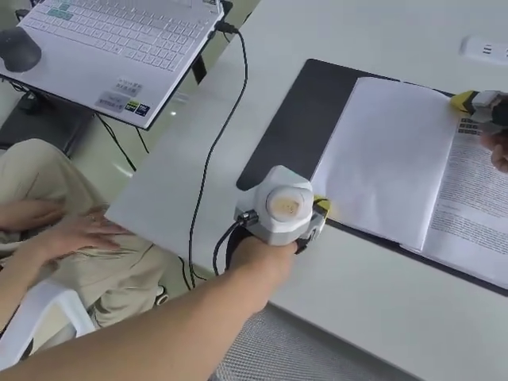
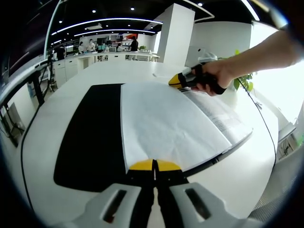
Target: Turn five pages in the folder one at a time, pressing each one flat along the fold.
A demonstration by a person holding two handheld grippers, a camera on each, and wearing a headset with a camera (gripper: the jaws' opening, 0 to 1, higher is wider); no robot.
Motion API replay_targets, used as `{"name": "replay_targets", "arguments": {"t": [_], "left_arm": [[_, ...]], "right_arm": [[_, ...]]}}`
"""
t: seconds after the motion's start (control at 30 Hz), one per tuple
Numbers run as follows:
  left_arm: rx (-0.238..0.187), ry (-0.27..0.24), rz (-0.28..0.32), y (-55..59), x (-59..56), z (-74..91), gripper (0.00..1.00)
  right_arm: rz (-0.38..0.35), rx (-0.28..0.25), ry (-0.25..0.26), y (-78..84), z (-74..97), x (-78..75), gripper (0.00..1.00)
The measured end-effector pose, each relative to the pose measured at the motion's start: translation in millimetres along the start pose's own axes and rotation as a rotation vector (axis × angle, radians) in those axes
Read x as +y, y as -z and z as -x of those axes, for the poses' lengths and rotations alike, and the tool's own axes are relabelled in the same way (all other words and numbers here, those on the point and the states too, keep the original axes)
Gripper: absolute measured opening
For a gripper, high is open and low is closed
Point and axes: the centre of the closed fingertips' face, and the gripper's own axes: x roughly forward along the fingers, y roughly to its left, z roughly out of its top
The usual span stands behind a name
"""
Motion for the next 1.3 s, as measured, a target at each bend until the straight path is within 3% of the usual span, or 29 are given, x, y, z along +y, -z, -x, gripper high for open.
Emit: {"name": "replay_targets", "arguments": {"t": [0.3, 0.53, 1.03, 1.1, 1.3], "left_arm": [[0.005, 0.000, -0.008, 0.6, 0.2, -0.8, 0.00], [0.012, 0.001, -0.024, 1.7, 1.5, -4.0, 0.00], [0.023, -0.002, -0.051, 0.5, -1.2, -0.2, 0.00], [0.025, -0.003, -0.055, 0.4, -1.5, 0.0, 0.00], [0.028, -0.006, -0.065, 0.2, -1.9, 0.4, 0.00]], "right_arm": [[-0.098, 0.089, -0.123, 33.6, 18.9, 9.0, 0.00], [-0.160, 0.108, -0.185, 54.6, 37.5, 12.4, 0.00], [-0.164, 0.169, -0.250, 94.8, 71.4, 16.6, 0.00], [-0.159, 0.206, -0.260, 105.4, 75.6, 17.2, 0.00], [-0.162, 0.241, -0.278, 129.7, 89.0, 21.4, 0.00]]}}
